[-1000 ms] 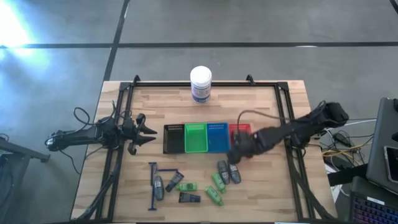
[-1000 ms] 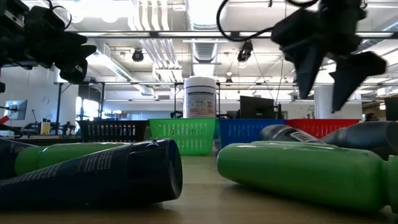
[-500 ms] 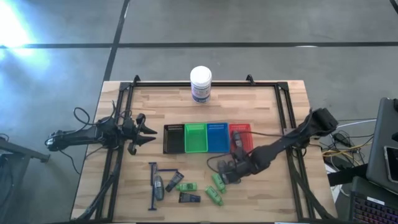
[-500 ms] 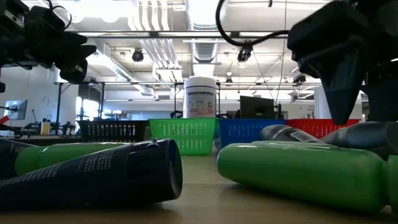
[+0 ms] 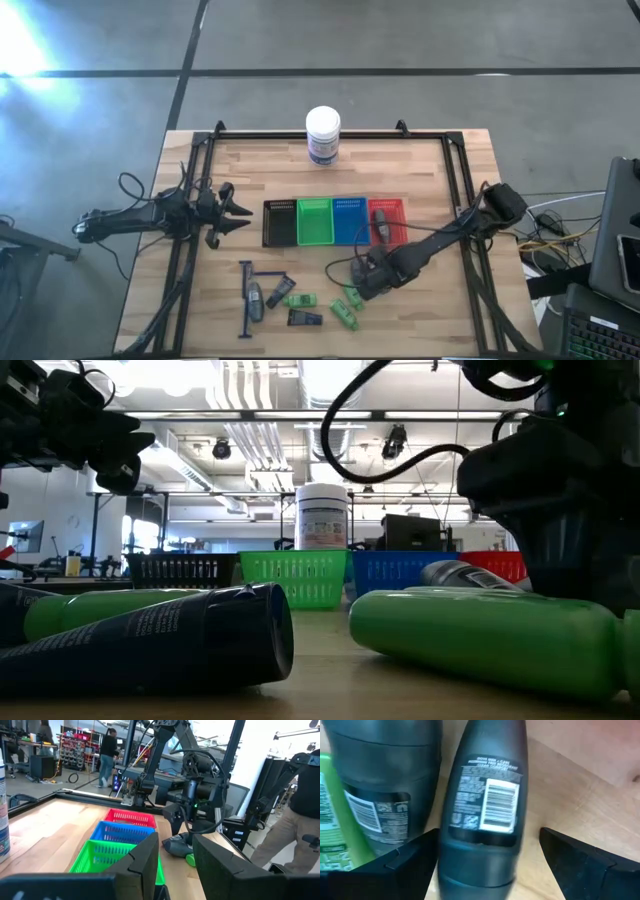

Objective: Pick & Place Travel size toiletries
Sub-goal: Put the black deodorant into the red bin

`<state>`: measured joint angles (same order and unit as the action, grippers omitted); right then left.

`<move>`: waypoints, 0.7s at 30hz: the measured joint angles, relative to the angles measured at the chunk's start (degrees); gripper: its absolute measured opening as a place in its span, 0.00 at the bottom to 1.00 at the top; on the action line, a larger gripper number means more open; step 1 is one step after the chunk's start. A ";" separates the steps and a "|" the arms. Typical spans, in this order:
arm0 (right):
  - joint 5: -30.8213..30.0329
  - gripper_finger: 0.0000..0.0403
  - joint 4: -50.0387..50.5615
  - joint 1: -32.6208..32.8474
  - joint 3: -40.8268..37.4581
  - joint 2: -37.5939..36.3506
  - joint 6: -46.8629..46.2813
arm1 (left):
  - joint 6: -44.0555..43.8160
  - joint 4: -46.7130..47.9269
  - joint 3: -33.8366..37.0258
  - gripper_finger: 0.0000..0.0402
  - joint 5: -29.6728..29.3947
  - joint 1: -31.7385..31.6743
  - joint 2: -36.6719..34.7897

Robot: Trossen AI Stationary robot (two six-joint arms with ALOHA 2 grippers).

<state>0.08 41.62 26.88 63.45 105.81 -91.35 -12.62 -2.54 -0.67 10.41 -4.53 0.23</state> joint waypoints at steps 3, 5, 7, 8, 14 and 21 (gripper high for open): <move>0.10 0.81 0.16 -0.37 -0.01 0.53 0.87 | 0.00 0.01 0.00 0.31 -0.02 -0.01 0.02; 0.17 0.80 0.20 -0.72 -0.09 0.56 1.74 | 0.00 0.01 0.01 0.31 0.00 0.00 0.02; 0.17 0.78 0.21 -1.15 -0.10 0.54 2.62 | 0.00 -0.01 0.00 0.31 -0.02 0.01 0.02; 0.14 0.77 0.30 -1.44 -0.08 0.54 3.10 | 0.00 0.01 0.00 0.31 0.00 -0.01 0.00; 0.17 0.71 0.64 -3.07 0.39 0.67 6.94 | 0.00 -0.01 0.00 0.31 0.00 -0.01 0.01; -1.39 0.56 0.63 -3.43 0.58 0.70 11.22 | 0.00 -0.01 0.00 0.31 0.00 0.01 0.00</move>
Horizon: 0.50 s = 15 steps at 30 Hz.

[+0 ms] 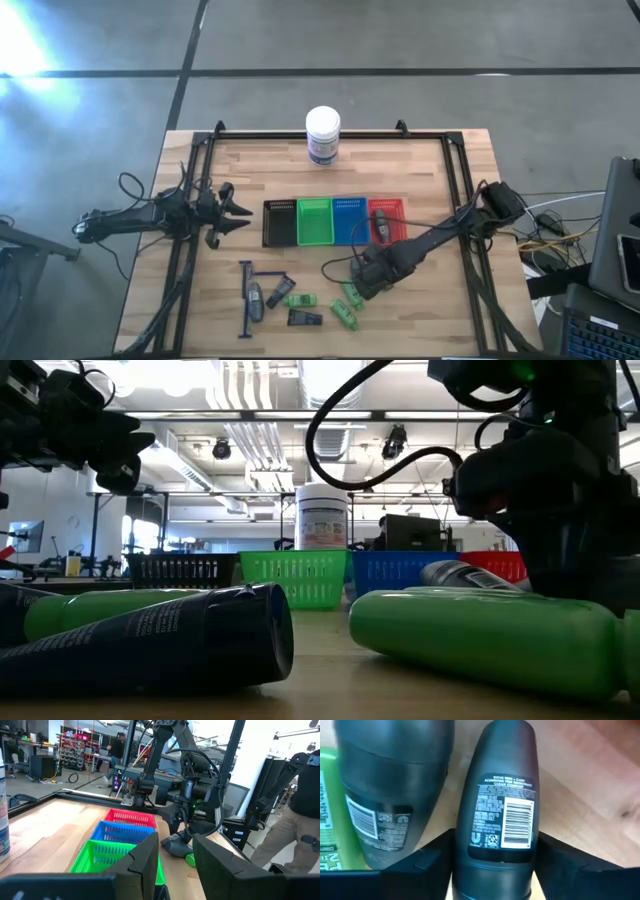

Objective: Pick & Place Travel size toiletries
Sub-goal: Put the black deodorant into the red bin

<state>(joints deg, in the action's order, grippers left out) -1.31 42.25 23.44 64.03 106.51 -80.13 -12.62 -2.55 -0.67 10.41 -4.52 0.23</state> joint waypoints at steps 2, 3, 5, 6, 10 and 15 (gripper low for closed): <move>-0.90 0.50 0.00 0.09 0.00 -0.50 0.49 | 0.00 0.01 0.00 0.31 0.00 0.01 0.00; -2.30 0.50 0.10 0.29 0.00 -0.79 0.67 | -0.01 0.01 0.01 0.31 0.00 0.00 0.00; -3.86 0.50 1.13 0.37 -0.07 -2.07 0.10 | -0.01 0.02 0.00 0.31 0.00 0.00 0.01; -4.46 0.50 1.26 0.44 -0.07 -3.03 -0.78 | 0.00 0.00 0.00 0.31 0.00 0.00 0.01; -4.57 0.50 2.34 1.02 0.07 -7.93 -4.33 | 0.00 0.02 0.00 0.31 0.00 -0.01 0.01; -11.47 0.50 8.86 0.70 0.23 -16.85 -11.92 | -0.01 0.01 0.00 0.31 -0.01 -0.01 0.00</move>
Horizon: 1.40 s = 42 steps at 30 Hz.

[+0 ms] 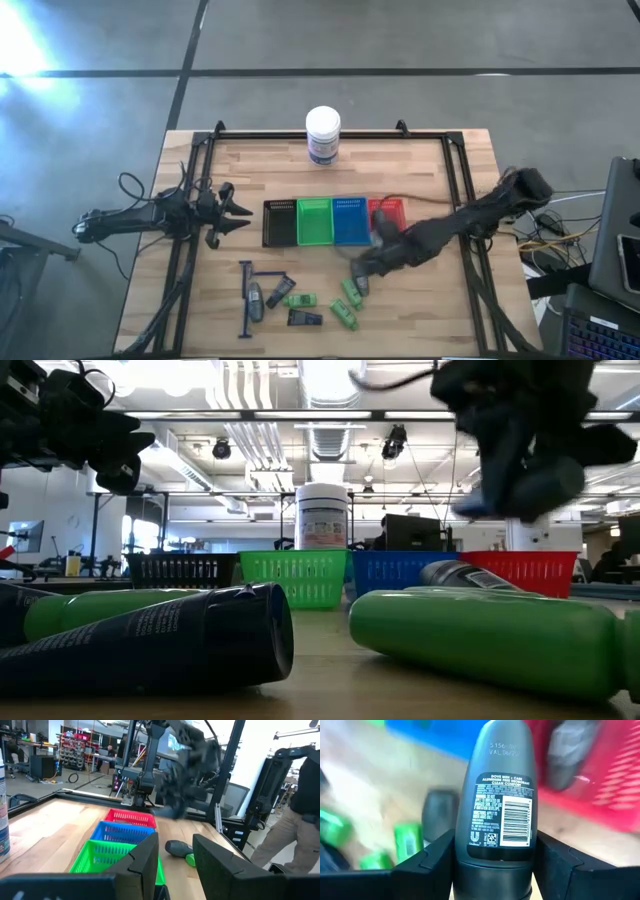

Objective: Pick & Place Travel size toiletries
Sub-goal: Put the black deodorant into the red bin

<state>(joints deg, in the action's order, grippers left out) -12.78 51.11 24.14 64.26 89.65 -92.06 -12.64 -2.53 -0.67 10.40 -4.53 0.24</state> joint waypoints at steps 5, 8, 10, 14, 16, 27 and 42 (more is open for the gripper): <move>-3.76 0.50 9.23 -3.60 -2.64 -8.84 -5.24 | 0.01 0.01 0.00 0.31 0.01 -0.01 -0.01; -3.98 0.52 9.82 -7.85 -6.88 -12.07 -4.09 | 0.01 0.00 0.01 0.31 0.01 0.00 0.01; -2.22 0.52 7.69 -10.66 -9.52 -13.52 -2.24 | 0.00 0.01 0.00 0.31 0.01 -0.01 -0.01; -0.86 0.52 2.14 -15.00 -13.35 -14.54 1.49 | 0.01 -0.01 0.00 0.31 0.01 0.01 0.01; -0.92 0.52 -0.45 -16.54 -14.56 -14.54 2.85 | -0.01 0.01 0.00 0.31 0.01 0.00 0.01; 0.83 0.61 -5.03 -20.02 -17.04 -9.15 7.16 | 0.01 0.01 0.00 0.31 0.01 0.00 0.00; 0.38 0.81 -4.86 -13.28 -7.07 -8.30 6.49 | 0.01 0.01 0.00 0.31 0.01 -0.01 -0.01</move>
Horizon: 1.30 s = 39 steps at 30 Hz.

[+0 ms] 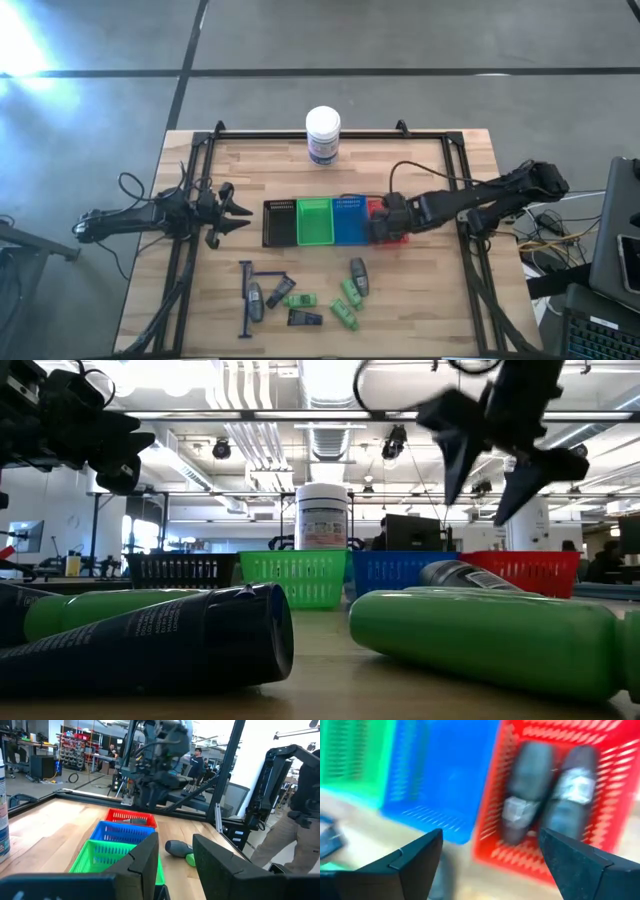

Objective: Pick & Place Travel size toiletries
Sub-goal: Put the black deodorant into the red bin

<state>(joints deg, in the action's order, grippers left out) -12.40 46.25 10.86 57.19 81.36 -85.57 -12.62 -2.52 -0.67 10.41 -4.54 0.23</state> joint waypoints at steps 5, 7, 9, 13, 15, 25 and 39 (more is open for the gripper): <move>-0.31 0.84 0.13 6.28 4.03 4.29 -5.26 | 0.00 0.00 0.00 0.31 0.00 0.00 0.00; -0.17 0.84 0.24 8.54 5.90 7.23 -6.75 | 0.00 -0.02 0.01 0.31 0.00 0.01 0.02; 0.32 0.85 0.10 10.35 8.23 10.62 -7.26 | 0.00 -0.02 0.00 0.31 0.00 0.01 0.00; 0.76 0.86 0.16 12.25 13.20 17.88 -6.36 | 0.00 0.00 0.00 0.31 0.00 0.00 0.00; 0.94 0.87 0.28 12.36 15.37 21.09 -5.26 | -0.02 -0.02 0.00 0.31 0.00 0.00 0.00; 3.82 0.86 0.40 12.05 21.04 31.18 -4.67 | 0.00 -0.02 0.00 0.31 0.00 0.00 0.02; 7.94 0.66 -0.05 10.33 21.26 34.46 -7.20 | 0.00 -0.01 0.01 0.31 0.00 0.02 0.01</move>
<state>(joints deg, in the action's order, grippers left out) -4.45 46.20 21.19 78.46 115.82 -92.77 -12.62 -2.54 -0.66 10.41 -4.51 0.24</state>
